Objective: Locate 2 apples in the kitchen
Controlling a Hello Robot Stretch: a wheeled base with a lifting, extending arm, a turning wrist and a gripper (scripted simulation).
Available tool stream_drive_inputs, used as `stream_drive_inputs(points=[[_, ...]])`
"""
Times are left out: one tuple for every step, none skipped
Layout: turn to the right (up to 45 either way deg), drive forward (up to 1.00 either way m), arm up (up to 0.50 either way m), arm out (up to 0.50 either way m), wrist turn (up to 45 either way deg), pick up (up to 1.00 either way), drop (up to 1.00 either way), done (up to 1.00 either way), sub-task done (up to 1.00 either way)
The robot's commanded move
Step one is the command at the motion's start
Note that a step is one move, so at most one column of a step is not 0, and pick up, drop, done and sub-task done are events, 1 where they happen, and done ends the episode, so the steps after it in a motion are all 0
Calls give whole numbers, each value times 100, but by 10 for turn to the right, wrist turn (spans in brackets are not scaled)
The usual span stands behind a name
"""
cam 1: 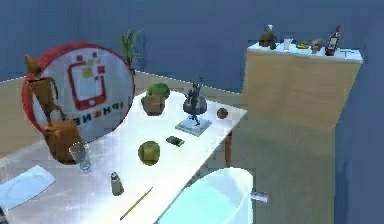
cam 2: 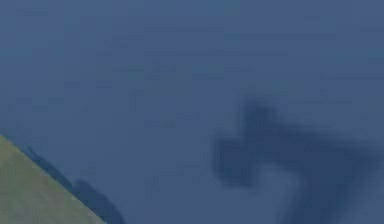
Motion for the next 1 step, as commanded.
stream_drive_inputs(points=[[-120,0,0,0,0,0,0,0,0]])
